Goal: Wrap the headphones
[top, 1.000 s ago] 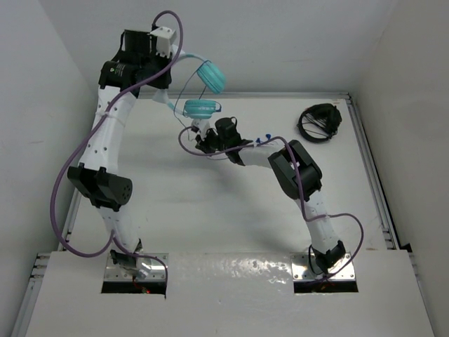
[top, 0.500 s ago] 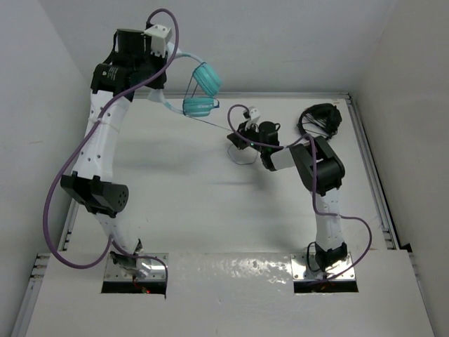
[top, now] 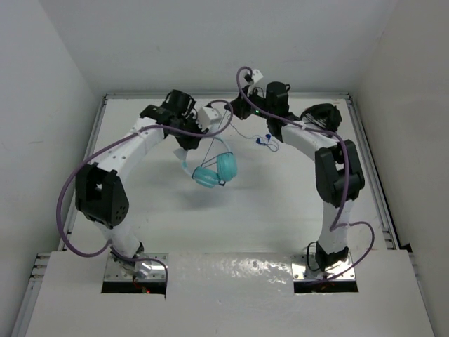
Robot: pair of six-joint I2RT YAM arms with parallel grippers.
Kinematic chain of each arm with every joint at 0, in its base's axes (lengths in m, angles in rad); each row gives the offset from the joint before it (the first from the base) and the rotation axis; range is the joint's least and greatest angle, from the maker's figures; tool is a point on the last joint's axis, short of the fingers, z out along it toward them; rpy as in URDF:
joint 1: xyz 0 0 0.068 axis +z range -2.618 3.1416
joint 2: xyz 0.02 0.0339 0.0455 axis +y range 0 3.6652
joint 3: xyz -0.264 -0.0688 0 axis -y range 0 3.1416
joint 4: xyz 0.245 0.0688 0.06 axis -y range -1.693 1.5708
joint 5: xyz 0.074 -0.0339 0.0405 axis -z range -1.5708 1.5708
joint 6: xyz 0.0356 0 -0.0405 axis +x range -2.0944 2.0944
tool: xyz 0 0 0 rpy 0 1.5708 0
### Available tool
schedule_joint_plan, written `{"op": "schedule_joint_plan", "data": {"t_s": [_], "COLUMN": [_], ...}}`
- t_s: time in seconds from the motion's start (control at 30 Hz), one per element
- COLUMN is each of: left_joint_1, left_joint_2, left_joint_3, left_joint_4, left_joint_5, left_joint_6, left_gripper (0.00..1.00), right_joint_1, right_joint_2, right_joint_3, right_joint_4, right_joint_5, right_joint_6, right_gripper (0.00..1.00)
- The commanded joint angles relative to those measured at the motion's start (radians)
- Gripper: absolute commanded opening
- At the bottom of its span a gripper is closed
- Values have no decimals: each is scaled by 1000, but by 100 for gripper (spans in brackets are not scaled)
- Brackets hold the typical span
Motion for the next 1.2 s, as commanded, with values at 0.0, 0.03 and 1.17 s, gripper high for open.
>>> {"op": "schedule_joint_plan", "data": {"t_s": [0.0,0.03,1.17], "left_joint_1": [-43,-58,80], "left_joint_2": [-23,-7,232], "left_joint_3": [-50,-70,270], "left_joint_4": [-35,-19,397], "left_joint_5": [-19,-50,-436], "left_joint_6": [128,115,-629], "left_gripper": [0,0,0], "right_joint_1": [-15,-15,259], "right_joint_2": [-121,-131,-100], "right_joint_3": [120,130,185], "right_joint_4": [-275,-313,-385], "right_joint_5": [33,33,-11], "right_joint_6": [-122,-128,421], "right_gripper": [0,0,20]}}
